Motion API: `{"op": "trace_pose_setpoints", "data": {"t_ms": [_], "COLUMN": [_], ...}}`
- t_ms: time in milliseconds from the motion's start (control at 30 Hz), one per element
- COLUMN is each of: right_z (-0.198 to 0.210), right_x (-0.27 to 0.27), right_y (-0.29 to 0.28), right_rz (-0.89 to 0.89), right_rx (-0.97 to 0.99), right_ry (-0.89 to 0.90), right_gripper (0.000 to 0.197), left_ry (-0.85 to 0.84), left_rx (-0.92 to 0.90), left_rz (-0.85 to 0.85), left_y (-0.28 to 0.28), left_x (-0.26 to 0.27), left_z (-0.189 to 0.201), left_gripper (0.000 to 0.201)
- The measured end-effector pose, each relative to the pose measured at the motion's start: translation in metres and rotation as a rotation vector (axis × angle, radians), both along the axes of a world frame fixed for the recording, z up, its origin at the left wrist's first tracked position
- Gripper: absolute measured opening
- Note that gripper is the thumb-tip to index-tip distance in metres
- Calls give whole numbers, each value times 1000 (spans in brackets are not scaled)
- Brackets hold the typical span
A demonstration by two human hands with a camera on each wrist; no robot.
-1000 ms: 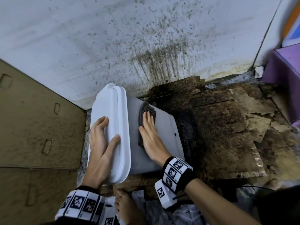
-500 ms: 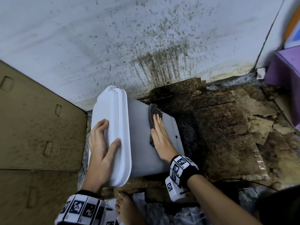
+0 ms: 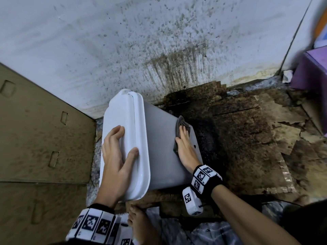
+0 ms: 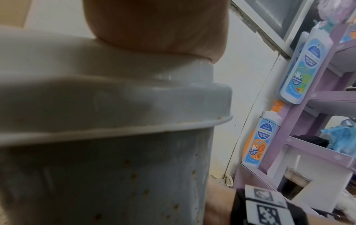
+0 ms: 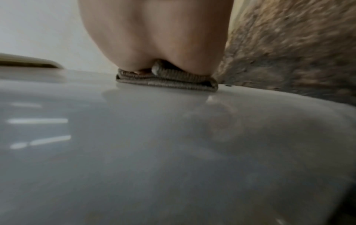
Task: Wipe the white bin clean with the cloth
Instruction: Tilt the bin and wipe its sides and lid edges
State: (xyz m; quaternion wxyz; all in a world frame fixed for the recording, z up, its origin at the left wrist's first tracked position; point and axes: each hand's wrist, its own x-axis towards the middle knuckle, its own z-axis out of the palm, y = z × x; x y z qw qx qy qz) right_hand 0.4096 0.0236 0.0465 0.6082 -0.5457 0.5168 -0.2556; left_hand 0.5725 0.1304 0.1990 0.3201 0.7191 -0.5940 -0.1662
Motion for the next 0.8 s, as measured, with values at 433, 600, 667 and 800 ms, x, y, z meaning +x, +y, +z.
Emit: {"op": "trace_pose_setpoints", "data": {"t_ms": [433,600,667,800], "right_z": [44,-4,-26,-37], "right_x": [23,-6,-24,-37], "right_y": [15,27,34,43], "right_rz": [140,82,58,-6], "right_rx": [-393,-264,-198,-12], "right_ry": [-192,-79,1,-16], "right_gripper": [55,53,53,52], "left_ry": [-35,-34,-37,-37], "left_rx": [-3,-8,-13,-20], "left_rz": [-3,6,6,8], "left_y": [-1,-2,-2,-2], "left_x": [-5,-4,-4,-5], "left_z": [3,2,3,1], "left_gripper": [59,60,61,62]}}
